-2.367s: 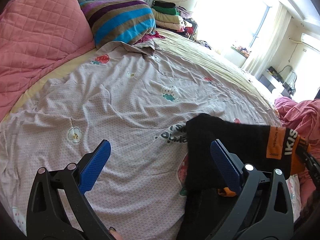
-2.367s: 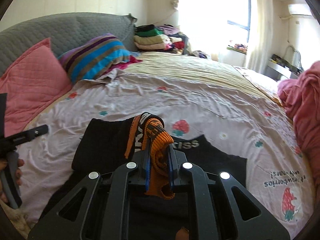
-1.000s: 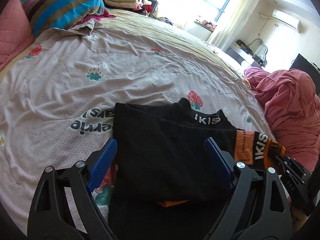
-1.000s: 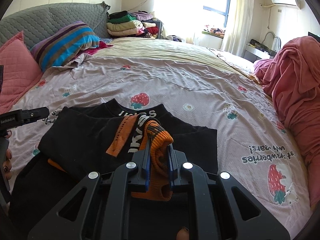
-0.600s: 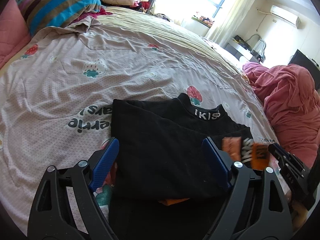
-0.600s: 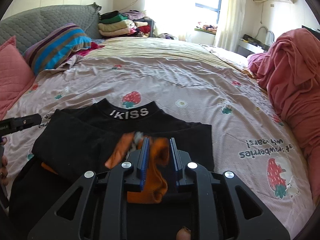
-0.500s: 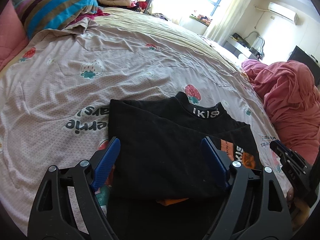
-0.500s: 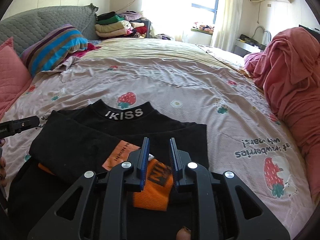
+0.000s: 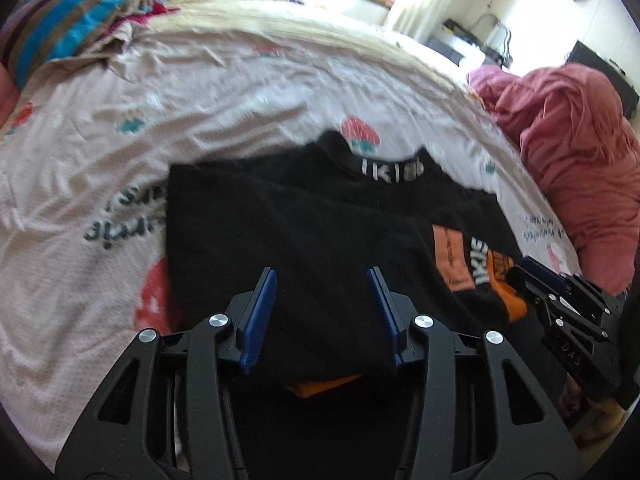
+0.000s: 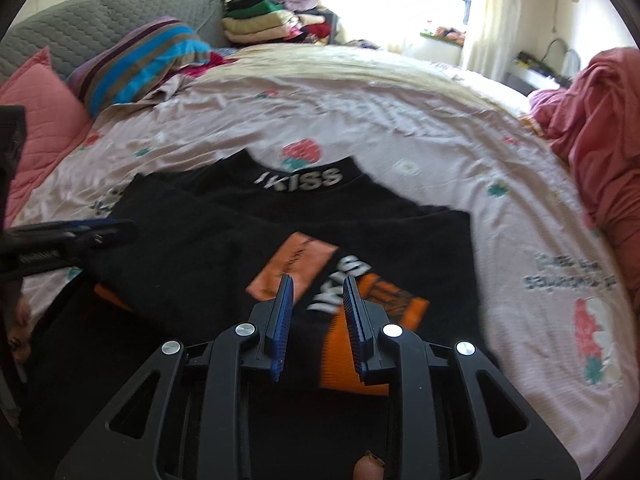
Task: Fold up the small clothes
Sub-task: 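Withdraw both open tools from the folded sleeves toward the sweatshirt hem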
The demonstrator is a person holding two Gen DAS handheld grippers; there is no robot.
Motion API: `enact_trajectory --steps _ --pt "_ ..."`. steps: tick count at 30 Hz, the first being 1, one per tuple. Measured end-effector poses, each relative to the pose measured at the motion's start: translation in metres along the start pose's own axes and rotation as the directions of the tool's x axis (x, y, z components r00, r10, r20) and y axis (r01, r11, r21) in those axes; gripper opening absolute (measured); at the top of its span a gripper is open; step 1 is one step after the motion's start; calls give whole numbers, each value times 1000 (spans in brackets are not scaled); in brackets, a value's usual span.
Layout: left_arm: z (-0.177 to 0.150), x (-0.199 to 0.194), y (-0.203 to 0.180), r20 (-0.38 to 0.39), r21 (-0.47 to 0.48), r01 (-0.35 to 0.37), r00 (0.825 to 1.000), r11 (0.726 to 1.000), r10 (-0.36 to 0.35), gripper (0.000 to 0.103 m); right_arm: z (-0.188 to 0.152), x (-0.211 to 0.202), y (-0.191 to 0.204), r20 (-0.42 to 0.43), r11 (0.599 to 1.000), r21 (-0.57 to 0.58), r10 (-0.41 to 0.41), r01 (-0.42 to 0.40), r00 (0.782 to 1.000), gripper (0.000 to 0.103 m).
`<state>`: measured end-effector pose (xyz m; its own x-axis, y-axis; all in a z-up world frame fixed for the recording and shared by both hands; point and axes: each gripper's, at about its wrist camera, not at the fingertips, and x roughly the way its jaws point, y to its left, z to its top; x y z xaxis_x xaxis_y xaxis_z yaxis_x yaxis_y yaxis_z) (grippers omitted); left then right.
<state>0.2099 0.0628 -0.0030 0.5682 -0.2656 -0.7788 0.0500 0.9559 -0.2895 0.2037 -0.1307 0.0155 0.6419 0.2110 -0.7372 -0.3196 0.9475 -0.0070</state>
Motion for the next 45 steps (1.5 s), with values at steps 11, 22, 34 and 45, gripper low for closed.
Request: enact_trajectory --steps 11,22,34,45 --pt "-17 16 8 -92 -27 -2 996 1000 -1 38 -8 18 29 -76 996 -65 53 -58 996 35" --pt "-20 13 12 -94 -38 16 995 999 -19 39 -23 34 15 -126 999 -49 -11 4 992 34" --pt "-19 10 5 -87 -13 -4 996 1000 3 41 -23 13 13 -73 999 19 37 -36 997 44" --pt "-19 -3 -4 -63 25 -37 997 999 39 56 -23 0 -2 -44 996 84 34 -30 998 67"
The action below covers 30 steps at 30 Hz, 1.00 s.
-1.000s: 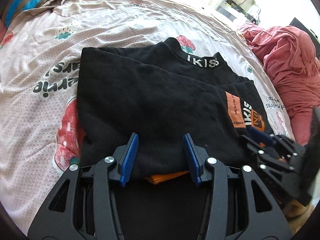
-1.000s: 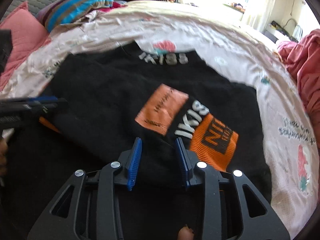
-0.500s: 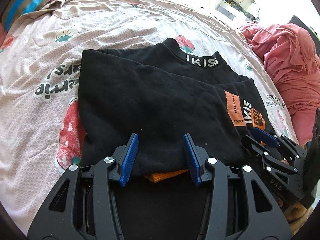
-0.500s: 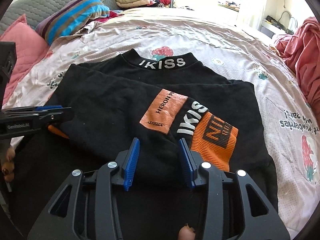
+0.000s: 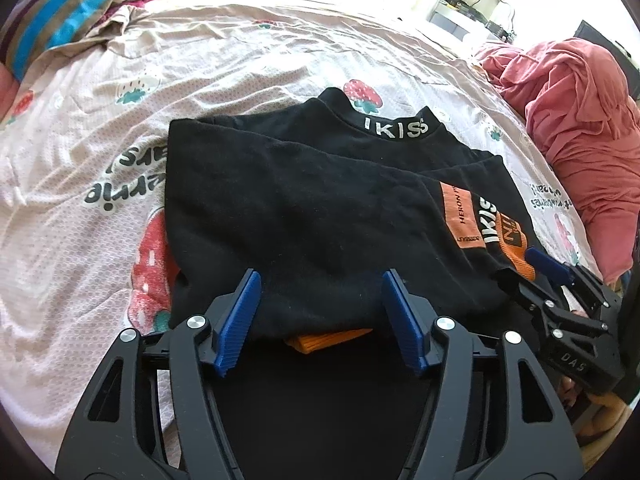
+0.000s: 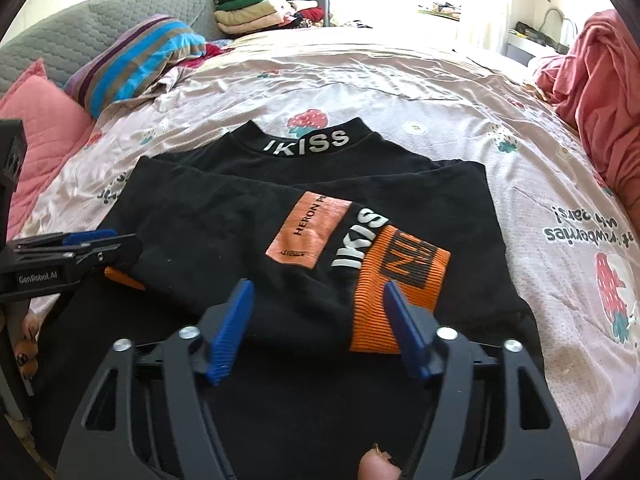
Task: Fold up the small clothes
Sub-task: 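Withdraw both open tools from the folded sleeves toward the sweatshirt hem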
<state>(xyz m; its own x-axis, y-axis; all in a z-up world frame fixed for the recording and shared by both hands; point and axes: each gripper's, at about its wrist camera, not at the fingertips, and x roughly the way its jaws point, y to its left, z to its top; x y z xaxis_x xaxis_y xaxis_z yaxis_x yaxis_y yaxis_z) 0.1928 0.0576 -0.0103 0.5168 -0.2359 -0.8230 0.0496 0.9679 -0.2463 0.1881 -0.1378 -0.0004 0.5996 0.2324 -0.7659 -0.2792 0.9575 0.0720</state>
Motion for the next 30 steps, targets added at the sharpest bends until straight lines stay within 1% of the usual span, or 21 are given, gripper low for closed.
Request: enact_trajectory --steps 2,3,4,5,7,8,10,12,14,17,24,30 --pt "-1 -2 -1 4 4 -7 1000 1000 7 59 0 -3 -4 3 1000 17 4 -4 1000 73" --pt "-1 -3 -1 5 5 -8 1000 1000 8 60 0 -5 -5 10 1000 22 -2 2 1000 79" --pt "-1 -5 -2 8 6 -10 1000 1000 10 62 1 -6 -5 16 1000 23 -8 8 1000 82" --pt "-1 -6 -2 11 8 -13 1000 1000 13 63 1 -8 -6 21 1000 25 -13 13 1000 82" --pt "-2 -9 -3 16 12 -17 1000 1000 17 67 2 -10 -7 32 999 32 -20 19 999 90" --pt "-2 -10 -3 19 13 -19 1000 1000 19 69 2 -11 -8 37 999 35 -24 23 999 90" --pt "-2 -13 -3 29 14 -22 999 1000 22 69 3 -13 -8 43 999 38 -30 28 999 94" --pt "-1 -15 -3 37 12 -25 999 1000 24 80 4 -15 -9 49 999 40 -38 36 998 96" --pt "-1 -18 -3 48 13 -27 999 1000 26 82 5 -16 -9 55 998 41 -43 41 998 96" --pt "0 -21 -5 65 16 -36 997 999 35 93 6 -19 -11 65 998 49 -43 40 997 98" --pt "2 -33 -10 103 35 -73 992 997 69 94 7 -26 -14 85 997 72 -48 42 995 98" --pt "2 -42 -10 124 32 -84 989 996 80 94 9 -35 -15 105 996 82 -41 32 994 99"
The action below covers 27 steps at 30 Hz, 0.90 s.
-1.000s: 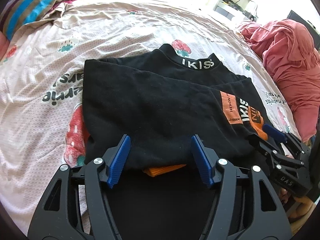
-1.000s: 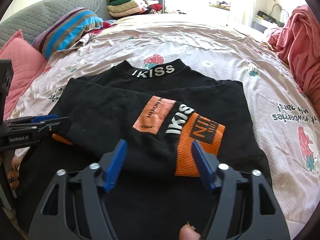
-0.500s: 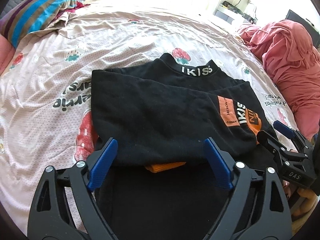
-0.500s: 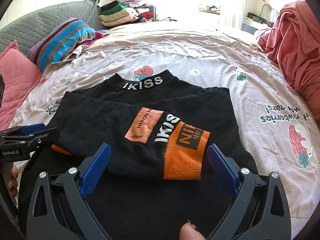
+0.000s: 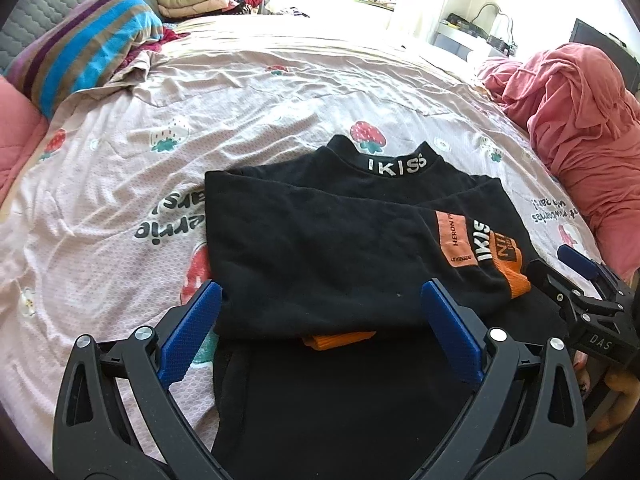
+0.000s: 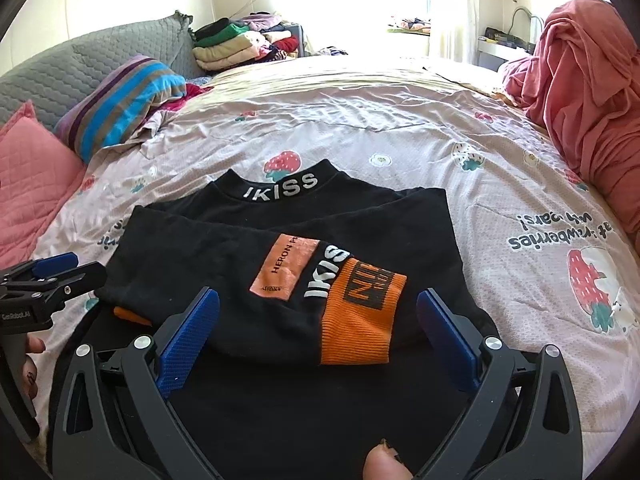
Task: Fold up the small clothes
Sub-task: 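Withdraw both open tools from the folded sleeves toward the sweatshirt hem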
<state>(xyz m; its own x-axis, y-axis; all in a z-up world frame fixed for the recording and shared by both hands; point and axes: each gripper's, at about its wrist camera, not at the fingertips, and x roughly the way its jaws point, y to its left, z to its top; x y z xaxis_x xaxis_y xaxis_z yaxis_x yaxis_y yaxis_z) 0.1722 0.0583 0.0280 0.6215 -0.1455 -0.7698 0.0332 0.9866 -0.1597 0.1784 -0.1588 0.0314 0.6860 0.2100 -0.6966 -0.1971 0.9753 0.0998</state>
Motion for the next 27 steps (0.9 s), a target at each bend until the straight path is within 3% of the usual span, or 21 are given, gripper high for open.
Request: enact_trajectory --steps 27 --pt "-10 -46 -8 93 -10 5 996 1000 -4 94 -7 -56 -9 95 1000 7 -7 7 995 99"
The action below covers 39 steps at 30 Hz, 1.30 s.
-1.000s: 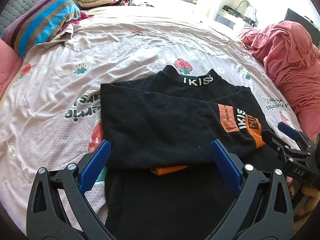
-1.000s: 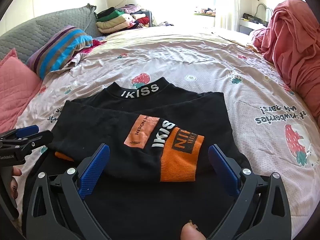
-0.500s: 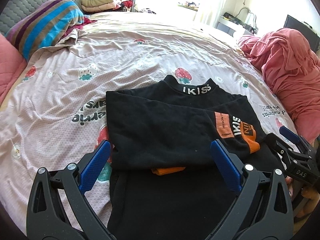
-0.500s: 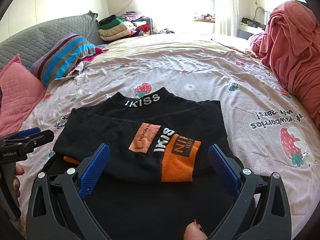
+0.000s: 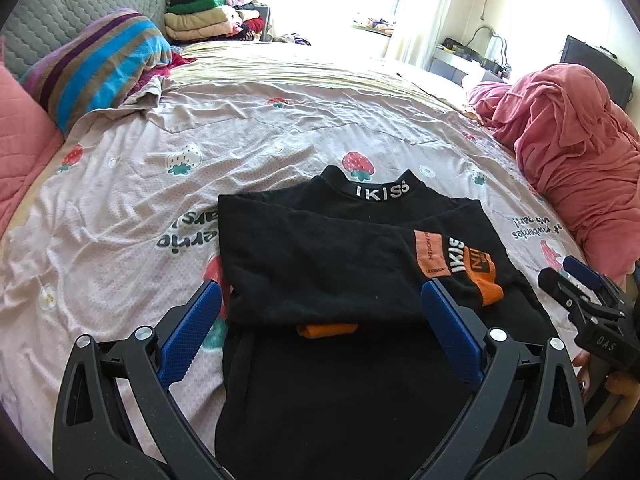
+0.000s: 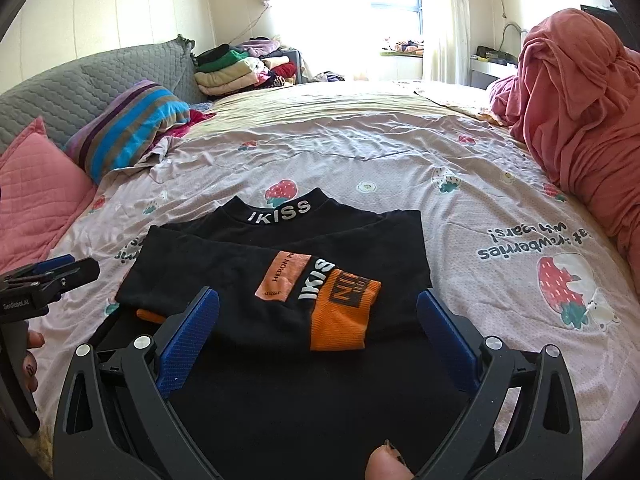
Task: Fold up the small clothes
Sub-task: 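Withdraw both open tools from the folded sleeves toward the sweatshirt hem, then grasp one hem corner with the left tool while the right tool grasps the other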
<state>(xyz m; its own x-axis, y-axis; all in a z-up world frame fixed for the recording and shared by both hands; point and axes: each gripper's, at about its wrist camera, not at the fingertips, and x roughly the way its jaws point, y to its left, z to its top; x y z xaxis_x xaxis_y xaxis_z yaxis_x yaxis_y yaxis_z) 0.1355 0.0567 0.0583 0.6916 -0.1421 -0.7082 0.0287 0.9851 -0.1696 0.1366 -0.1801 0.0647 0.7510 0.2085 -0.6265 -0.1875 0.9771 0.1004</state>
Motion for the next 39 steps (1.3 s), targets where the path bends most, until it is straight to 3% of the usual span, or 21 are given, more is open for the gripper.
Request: enact_trajectory --steps 15,39 --pt "-31 -21 -3 10 -7 10 1000 1000 -10 94 -18 -24 -12 -1 1000 -12 -1 1 1000 99" --pt "-72 -37 16 -61 -54 -46 997 997 42 94 -63 -39 -43 -94 1000 -1 -20 20 995 99"
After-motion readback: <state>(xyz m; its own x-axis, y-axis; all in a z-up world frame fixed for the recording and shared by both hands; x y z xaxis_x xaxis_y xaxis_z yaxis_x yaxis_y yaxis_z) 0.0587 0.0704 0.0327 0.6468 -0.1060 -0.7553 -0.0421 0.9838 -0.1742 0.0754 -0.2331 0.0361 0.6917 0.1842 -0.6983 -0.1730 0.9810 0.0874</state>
